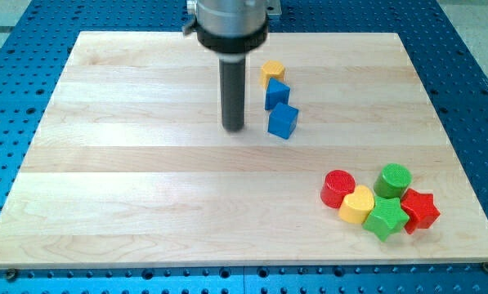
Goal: Move the yellow hexagon to the right of the blue blocks
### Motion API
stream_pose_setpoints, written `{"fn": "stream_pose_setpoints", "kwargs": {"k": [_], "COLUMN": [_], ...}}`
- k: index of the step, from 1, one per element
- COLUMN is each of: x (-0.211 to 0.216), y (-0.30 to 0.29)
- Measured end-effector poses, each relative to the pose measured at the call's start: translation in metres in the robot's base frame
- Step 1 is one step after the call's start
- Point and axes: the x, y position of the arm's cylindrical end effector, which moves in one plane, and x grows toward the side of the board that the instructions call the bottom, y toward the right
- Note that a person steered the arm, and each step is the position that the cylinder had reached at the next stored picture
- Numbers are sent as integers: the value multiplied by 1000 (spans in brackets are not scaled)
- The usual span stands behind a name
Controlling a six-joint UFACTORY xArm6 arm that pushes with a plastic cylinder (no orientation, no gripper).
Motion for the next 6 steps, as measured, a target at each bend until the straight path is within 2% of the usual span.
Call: {"fn": "stream_pose_setpoints", "kwargs": {"k": [1, 2, 3, 4, 5, 6], "x": [-74, -104, -63, 1, -5, -57], "y": [26, 57, 84, 83, 91, 71]}}
